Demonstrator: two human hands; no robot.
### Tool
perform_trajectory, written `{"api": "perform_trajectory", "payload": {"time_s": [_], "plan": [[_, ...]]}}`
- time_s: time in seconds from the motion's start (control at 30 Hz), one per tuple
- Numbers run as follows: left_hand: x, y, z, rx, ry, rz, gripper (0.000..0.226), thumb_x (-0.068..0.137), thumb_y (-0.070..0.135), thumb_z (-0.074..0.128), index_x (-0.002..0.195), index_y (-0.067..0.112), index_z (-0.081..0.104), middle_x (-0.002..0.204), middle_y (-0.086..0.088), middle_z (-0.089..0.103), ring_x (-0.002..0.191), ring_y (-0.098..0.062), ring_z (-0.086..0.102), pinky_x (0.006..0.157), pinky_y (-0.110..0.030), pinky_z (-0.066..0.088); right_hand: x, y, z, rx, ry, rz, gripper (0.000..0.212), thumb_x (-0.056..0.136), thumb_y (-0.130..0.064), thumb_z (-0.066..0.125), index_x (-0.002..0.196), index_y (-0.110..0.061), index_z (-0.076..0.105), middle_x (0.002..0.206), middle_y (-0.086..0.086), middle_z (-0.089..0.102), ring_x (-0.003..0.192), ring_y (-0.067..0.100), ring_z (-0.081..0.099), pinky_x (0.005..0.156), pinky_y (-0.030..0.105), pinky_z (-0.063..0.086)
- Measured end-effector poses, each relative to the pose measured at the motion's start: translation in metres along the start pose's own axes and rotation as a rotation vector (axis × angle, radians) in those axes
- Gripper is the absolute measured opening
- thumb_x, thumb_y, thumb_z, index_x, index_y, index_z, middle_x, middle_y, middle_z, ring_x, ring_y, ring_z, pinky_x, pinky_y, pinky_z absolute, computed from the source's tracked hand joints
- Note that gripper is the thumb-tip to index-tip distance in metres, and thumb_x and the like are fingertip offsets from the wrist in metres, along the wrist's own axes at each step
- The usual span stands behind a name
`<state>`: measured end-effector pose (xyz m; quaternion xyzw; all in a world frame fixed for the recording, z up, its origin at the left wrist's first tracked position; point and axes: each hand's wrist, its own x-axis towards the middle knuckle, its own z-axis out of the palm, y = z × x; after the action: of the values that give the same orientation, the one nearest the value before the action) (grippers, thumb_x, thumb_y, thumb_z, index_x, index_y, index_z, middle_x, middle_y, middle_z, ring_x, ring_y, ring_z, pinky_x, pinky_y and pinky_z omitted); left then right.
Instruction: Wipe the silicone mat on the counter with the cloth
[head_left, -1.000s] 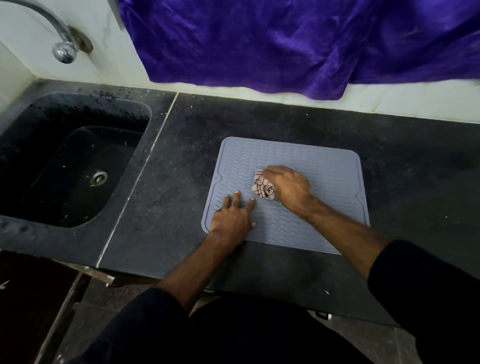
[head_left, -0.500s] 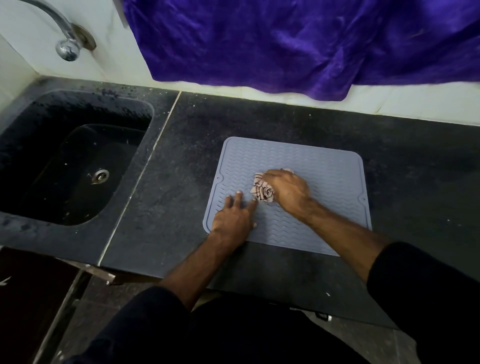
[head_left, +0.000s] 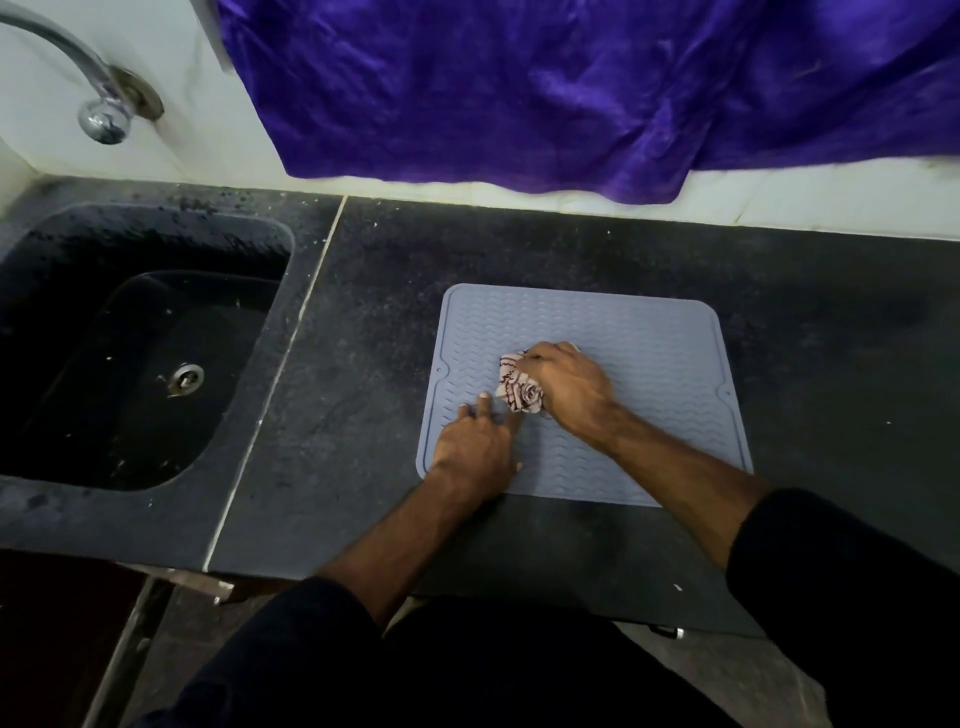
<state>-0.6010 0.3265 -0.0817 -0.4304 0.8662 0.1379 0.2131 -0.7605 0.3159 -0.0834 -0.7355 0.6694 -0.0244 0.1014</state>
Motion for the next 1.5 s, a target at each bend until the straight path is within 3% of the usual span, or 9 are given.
{"api": "perform_trajectory", "payload": {"time_s": [0.17,0.4,0.63,0.87,1.03,1.2,1.3,1.4,1.5], "plan": [[-0.005,-0.008,0.001,-0.004,0.039,0.059,0.078,0.093,0.049,0.052,0.154,0.024,0.011,0.158,-0.02,0.014,0.144,-0.04,0.019,0.108,-0.051,0.034,0.005,-0.014,0.006,0.048,-0.012,0.002,0.041,0.098,-0.025,0.045,0.138,-0.02,0.044,0.147,0.005,0.04,0.135,0.025,0.033,0.112,0.034,0.026],[-0.004,-0.017,-0.001,0.024,-0.019,0.112,0.082,0.093,0.049,0.052,0.155,0.027,0.003,0.161,-0.02,-0.003,0.145,-0.041,0.014,0.108,-0.053,0.034,-0.005,-0.003,-0.011,-0.046,-0.005,0.109,0.043,0.086,-0.016,0.062,0.128,-0.02,0.055,0.131,0.004,0.053,0.12,0.026,0.046,0.099,0.034,0.04],[-0.008,-0.021,-0.004,0.038,0.001,0.156,0.083,0.092,0.047,0.058,0.155,0.023,0.009,0.158,-0.02,0.018,0.144,-0.039,0.019,0.108,-0.05,0.034,0.016,-0.036,0.001,0.039,-0.008,0.091,0.043,0.094,-0.023,0.05,0.137,-0.017,0.047,0.145,0.005,0.044,0.134,0.024,0.037,0.112,0.035,0.03],[-0.008,-0.025,-0.006,0.066,-0.011,0.179,0.081,0.093,0.046,0.056,0.155,0.024,0.007,0.159,-0.024,0.006,0.143,-0.042,0.02,0.104,-0.051,0.038,0.015,-0.035,-0.008,0.0,-0.006,0.171,0.039,0.085,-0.015,0.061,0.124,-0.015,0.058,0.129,0.007,0.057,0.118,0.027,0.048,0.1,0.038,0.042],[-0.009,-0.023,-0.006,0.09,0.06,0.17,0.053,0.091,0.045,0.059,0.133,0.012,0.05,0.134,-0.015,0.052,0.116,-0.029,0.055,0.083,-0.039,0.049,0.038,-0.068,0.0,0.197,0.044,0.092,0.038,0.094,-0.029,0.051,0.131,-0.02,0.055,0.136,0.003,0.054,0.127,0.022,0.043,0.108,0.037,0.035],[-0.011,-0.021,-0.007,0.131,0.084,0.158,0.038,0.095,0.039,0.055,0.121,0.013,0.061,0.129,-0.011,0.058,0.111,-0.026,0.06,0.078,-0.036,0.049,0.041,-0.059,0.011,0.067,0.038,-0.026,0.034,0.093,-0.026,0.05,0.125,-0.019,0.059,0.132,0.003,0.056,0.122,0.023,0.045,0.099,0.03,0.033],[-0.009,-0.021,-0.005,0.077,0.043,0.144,0.062,0.093,0.044,0.056,0.145,0.015,0.037,0.149,-0.017,0.035,0.135,-0.034,0.038,0.093,-0.042,0.047,0.041,-0.046,0.004,-0.028,-0.023,0.032,0.041,0.068,-0.027,0.077,0.107,-0.022,0.066,0.114,-0.001,0.064,0.106,0.025,0.053,0.082,0.029,0.044],[-0.009,-0.019,-0.005,0.071,0.01,0.122,0.074,0.094,0.043,0.054,0.154,0.02,0.015,0.157,-0.022,0.017,0.142,-0.038,0.026,0.101,-0.046,0.042,0.045,-0.046,0.0,0.082,0.025,0.077,0.042,0.062,-0.021,0.08,0.102,-0.021,0.067,0.106,0.001,0.067,0.102,0.027,0.056,0.077,0.029,0.045],[-0.009,-0.017,-0.007,0.114,0.056,0.114,0.053,0.093,0.042,0.057,0.135,0.011,0.05,0.142,-0.017,0.046,0.124,-0.032,0.051,0.089,-0.042,0.049,0.052,-0.062,0.005,0.293,0.031,-0.035,0.036,0.083,-0.023,0.067,0.118,-0.021,0.064,0.123,0.001,0.064,0.116,0.023,0.053,0.097,0.03,0.039]]}}
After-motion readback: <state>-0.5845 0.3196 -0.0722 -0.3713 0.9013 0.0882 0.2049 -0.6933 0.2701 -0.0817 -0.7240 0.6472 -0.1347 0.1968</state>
